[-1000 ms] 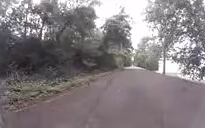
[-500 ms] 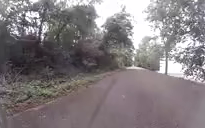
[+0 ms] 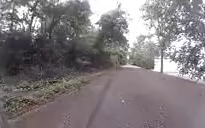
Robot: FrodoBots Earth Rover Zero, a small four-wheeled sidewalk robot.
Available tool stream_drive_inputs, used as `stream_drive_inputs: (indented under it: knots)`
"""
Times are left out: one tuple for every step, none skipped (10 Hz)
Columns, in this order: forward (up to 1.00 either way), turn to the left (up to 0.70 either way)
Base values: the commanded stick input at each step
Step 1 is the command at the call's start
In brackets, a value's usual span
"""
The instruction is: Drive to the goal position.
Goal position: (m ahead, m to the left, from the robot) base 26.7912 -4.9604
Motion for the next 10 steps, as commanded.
stream_drive_inputs:
  knots:
    - [0.70,0.00]
    - [0.70,0.00]
    - [0.70,0.00]
    - [0.70,0.00]
    - [0.70,0.00]
    - [0.70,0.00]
    - [0.70,0.00]
    - [0.70,0.00]
    - [0.70,0.00]
    - [0.70,0.00]
